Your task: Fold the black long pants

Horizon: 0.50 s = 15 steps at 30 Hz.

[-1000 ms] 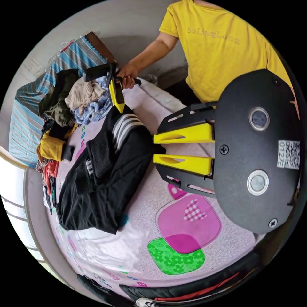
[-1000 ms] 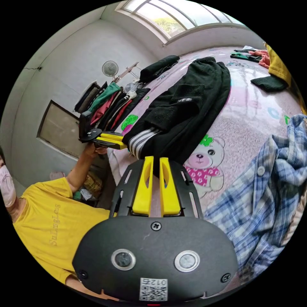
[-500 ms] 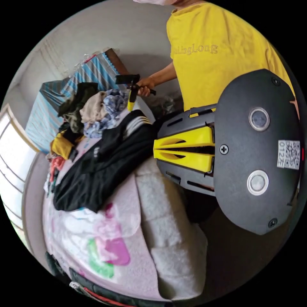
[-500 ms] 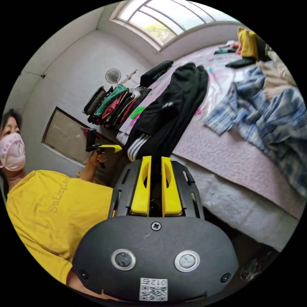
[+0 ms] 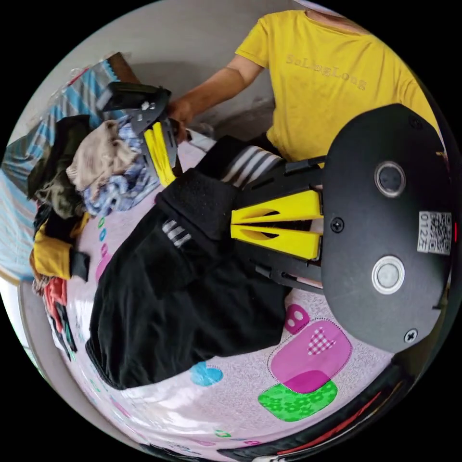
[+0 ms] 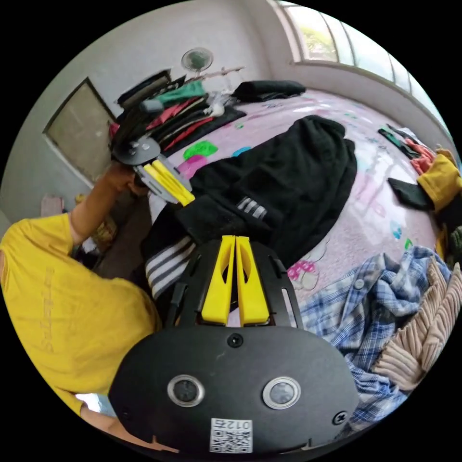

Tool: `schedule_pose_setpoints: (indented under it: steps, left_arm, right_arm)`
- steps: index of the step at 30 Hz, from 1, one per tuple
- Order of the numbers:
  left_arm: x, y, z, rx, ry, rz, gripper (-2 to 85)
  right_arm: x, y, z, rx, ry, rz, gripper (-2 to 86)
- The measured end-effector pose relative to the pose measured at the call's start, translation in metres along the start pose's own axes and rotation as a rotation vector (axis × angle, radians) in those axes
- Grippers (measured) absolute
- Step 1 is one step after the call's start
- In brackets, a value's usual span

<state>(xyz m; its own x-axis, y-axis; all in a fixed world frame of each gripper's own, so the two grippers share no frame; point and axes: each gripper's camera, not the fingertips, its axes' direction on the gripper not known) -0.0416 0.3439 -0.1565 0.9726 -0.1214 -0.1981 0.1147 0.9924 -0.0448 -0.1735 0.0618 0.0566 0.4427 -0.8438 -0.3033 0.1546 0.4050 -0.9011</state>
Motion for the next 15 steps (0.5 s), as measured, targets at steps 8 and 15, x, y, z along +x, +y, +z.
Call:
schedule_pose_setpoints:
  steps: [8, 15]
  left_arm:
    - [-0.086, -0.003, -0.028, 0.140, 0.245, -0.261, 8.0]
    - [-0.098, -0.039, -0.025, 0.082, 0.319, -0.198, 11.7]
  right_arm:
    - [0.103, 0.009, -0.007, 0.162, -0.176, 0.335, 3.4]
    - [0.158, -0.017, 0.024, 0.137, -0.315, 0.406, 7.8]
